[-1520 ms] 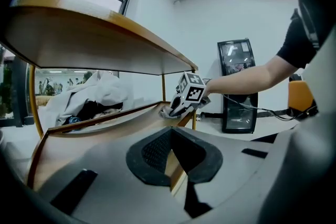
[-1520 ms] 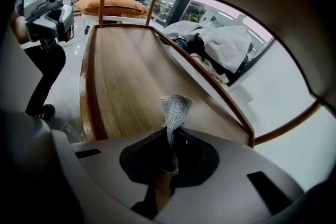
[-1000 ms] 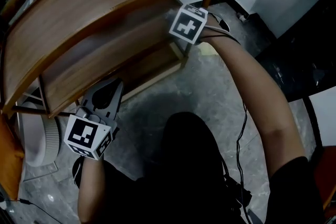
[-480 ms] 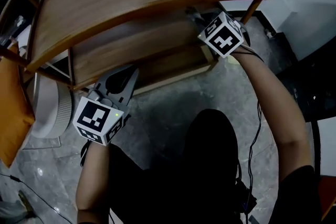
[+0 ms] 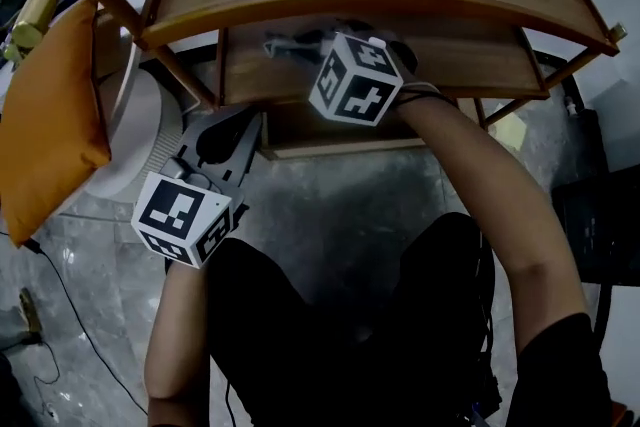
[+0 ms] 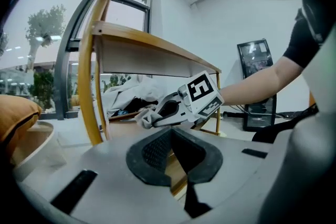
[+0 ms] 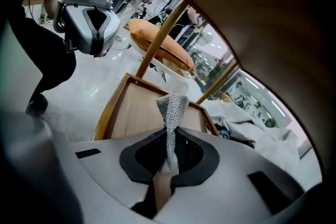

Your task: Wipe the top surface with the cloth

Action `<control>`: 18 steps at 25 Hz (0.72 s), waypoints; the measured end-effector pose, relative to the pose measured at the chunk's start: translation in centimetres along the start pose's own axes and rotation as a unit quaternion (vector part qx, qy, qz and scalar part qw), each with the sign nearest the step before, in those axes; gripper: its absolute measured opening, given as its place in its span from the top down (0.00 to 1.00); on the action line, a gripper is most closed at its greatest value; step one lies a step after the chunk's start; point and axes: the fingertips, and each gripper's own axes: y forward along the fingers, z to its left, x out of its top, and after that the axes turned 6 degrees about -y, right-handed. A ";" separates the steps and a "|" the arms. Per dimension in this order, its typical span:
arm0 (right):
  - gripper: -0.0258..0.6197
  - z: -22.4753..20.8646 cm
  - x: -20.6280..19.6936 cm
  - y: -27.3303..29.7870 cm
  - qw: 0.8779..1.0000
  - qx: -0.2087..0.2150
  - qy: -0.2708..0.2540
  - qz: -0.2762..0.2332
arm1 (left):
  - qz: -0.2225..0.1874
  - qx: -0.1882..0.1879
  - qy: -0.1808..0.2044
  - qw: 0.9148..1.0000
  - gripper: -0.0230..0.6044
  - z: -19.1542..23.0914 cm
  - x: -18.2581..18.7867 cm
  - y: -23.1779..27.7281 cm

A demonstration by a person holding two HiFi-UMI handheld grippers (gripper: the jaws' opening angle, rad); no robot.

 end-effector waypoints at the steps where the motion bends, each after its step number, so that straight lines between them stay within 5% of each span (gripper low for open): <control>1: 0.91 0.2 1.3 0.9 1.000 0.000 -0.016 -0.006 | 0.002 0.008 -0.002 1.000 0.95 0.8 -0.4 -0.6; 9: 0.91 1.1 5.8 7.1 0.979 -0.004 -0.196 0.049 | -0.003 0.036 -0.016 0.999 0.95 3.0 -2.0 -3.5; 18: 0.91 1.2 5.4 9.1 0.976 0.040 -0.205 0.066 | 0.001 0.042 -0.033 0.999 0.95 4.4 -3.4 -4.4</control>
